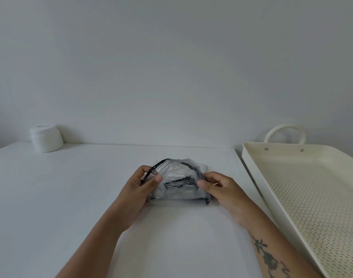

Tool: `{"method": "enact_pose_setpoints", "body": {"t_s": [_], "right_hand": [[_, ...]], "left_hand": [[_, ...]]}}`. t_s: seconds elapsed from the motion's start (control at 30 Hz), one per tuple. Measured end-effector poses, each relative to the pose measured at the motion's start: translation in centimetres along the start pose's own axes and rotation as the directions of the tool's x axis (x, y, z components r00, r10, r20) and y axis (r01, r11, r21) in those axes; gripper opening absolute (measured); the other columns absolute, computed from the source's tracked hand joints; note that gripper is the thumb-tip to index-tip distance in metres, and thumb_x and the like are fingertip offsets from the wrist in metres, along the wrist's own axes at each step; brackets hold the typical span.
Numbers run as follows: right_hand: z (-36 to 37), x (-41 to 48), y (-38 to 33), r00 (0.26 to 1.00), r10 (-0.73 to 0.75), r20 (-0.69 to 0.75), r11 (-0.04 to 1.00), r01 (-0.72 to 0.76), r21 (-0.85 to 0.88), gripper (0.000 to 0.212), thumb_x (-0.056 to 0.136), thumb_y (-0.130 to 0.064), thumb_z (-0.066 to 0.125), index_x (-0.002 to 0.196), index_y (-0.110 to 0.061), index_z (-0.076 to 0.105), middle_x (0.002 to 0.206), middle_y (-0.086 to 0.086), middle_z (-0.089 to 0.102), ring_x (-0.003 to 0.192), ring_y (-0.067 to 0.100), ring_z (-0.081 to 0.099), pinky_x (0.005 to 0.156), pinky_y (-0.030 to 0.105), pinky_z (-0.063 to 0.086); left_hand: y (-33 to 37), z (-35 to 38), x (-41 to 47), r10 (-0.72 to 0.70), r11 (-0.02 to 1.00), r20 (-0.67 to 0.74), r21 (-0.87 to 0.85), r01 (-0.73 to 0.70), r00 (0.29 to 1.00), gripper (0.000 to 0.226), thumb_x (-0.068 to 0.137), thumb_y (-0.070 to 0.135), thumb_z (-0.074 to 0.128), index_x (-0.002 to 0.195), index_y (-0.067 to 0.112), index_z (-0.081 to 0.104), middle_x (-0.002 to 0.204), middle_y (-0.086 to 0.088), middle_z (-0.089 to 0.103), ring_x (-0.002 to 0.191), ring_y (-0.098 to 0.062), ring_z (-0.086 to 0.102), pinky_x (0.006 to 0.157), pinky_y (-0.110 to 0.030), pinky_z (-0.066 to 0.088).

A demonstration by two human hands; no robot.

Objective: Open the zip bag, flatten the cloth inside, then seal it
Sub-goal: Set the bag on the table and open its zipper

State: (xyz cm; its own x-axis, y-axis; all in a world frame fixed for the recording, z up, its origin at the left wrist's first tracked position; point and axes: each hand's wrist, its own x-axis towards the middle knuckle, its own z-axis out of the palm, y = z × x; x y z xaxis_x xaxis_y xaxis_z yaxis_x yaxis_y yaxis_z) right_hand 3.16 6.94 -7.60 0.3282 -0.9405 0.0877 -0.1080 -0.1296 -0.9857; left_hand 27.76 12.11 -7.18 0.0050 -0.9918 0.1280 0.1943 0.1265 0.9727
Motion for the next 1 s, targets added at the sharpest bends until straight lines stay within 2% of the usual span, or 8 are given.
{"method": "enact_pose_setpoints", "body": {"t_s": [0.2,0.33,0.47,0.57,0.67,0.73,0.83,1.0], "right_hand": [[0.4,0.4,0.6,0.938,-0.076,-0.338,0.997,0.061,-0.053,0.011,0.081,-0.027,0.076,0.075,-0.024,0.067,0.061,-0.011,0.053,0.052,0.009,0.046,0.047,0.015,0.036],[1.3,0.8,0.6,0.853,-0.157,-0.498,0.976,0.056,-0.210,0.017,0.087,-0.024,0.068,0.077,-0.025,0.054,0.077,0.002,0.053,0.058,0.016,0.044,0.046,0.016,0.034],[2.3,0.7,0.1,0.705,-0.329,-0.629,0.908,0.054,-0.415,0.020,0.091,-0.020,0.060,0.079,-0.022,0.044,0.080,0.001,0.049,0.062,0.005,0.046,0.048,0.016,0.031],[3.0,0.6,0.2,0.703,-0.300,-0.645,0.926,0.053,-0.373,0.021,0.089,-0.031,0.059,0.076,-0.020,0.046,0.080,0.002,0.056,0.065,0.006,0.051,0.052,0.019,0.032],[2.8,0.5,0.0,0.824,-0.042,-0.564,0.997,-0.005,-0.082,0.033,0.083,-0.051,0.064,0.081,-0.019,0.058,0.076,-0.002,0.064,0.066,0.015,0.058,0.059,0.024,0.042],[2.3,0.4,-0.4,0.925,0.143,-0.351,0.968,-0.057,0.243,0.040,0.079,-0.053,0.070,0.092,-0.015,0.065,0.080,0.001,0.069,0.071,0.015,0.064,0.068,0.030,0.053],[1.4,0.4,-0.6,0.993,0.093,-0.074,0.752,-0.022,0.659,0.041,0.084,-0.037,0.070,0.112,-0.008,0.067,0.102,0.009,0.073,0.091,0.016,0.069,0.085,0.031,0.057],[1.1,0.0,-1.1,0.999,-0.016,-0.034,0.619,0.037,0.784,0.033,0.085,-0.011,0.067,0.116,-0.003,0.066,0.114,0.009,0.072,0.108,0.015,0.067,0.094,0.028,0.053]], "left_hand": [[-0.2,1.0,0.2,0.171,0.946,-0.202,0.306,-0.104,0.964,0.017,0.088,0.015,0.069,0.077,0.023,0.061,0.071,0.005,0.061,0.062,-0.014,0.048,0.061,-0.029,0.040],[-0.4,1.9,0.4,0.317,0.860,-0.324,0.494,-0.126,0.891,0.025,0.085,0.020,0.073,0.069,0.028,0.054,0.074,0.000,0.059,0.061,-0.009,0.049,0.060,-0.025,0.037],[-0.6,2.8,0.4,0.417,0.797,-0.379,0.590,-0.131,0.826,0.037,0.083,0.029,0.073,0.064,0.025,0.042,0.065,0.006,0.046,0.055,-0.011,0.038,0.054,-0.024,0.032],[-0.8,3.3,0.4,0.403,0.808,-0.448,0.584,-0.080,0.798,0.040,0.083,0.045,0.065,0.066,0.024,0.036,0.061,0.005,0.043,0.052,-0.014,0.035,0.050,-0.028,0.035],[-0.7,3.2,0.2,0.249,0.901,-0.502,0.435,-0.007,0.828,0.040,0.082,0.053,0.062,0.070,0.022,0.038,0.066,0.000,0.045,0.049,-0.014,0.043,0.044,-0.030,0.047],[-0.5,2.9,0.1,0.121,0.961,-0.497,0.277,0.025,0.860,0.040,0.082,0.053,0.064,0.080,0.017,0.047,0.073,-0.001,0.047,0.054,-0.013,0.051,0.045,-0.028,0.051],[0.0,2.4,0.1,-0.017,1.000,-0.422,-0.017,0.011,0.906,0.041,0.082,0.049,0.068,0.097,0.014,0.054,0.089,-0.004,0.057,0.075,-0.020,0.063,0.055,-0.028,0.054],[0.8,1.6,0.0,-0.015,0.852,-0.167,-0.519,-0.075,0.986,0.018,0.086,0.022,0.069,0.102,0.015,0.066,0.103,-0.003,0.069,0.089,-0.020,0.070,0.074,-0.029,0.057]]}}
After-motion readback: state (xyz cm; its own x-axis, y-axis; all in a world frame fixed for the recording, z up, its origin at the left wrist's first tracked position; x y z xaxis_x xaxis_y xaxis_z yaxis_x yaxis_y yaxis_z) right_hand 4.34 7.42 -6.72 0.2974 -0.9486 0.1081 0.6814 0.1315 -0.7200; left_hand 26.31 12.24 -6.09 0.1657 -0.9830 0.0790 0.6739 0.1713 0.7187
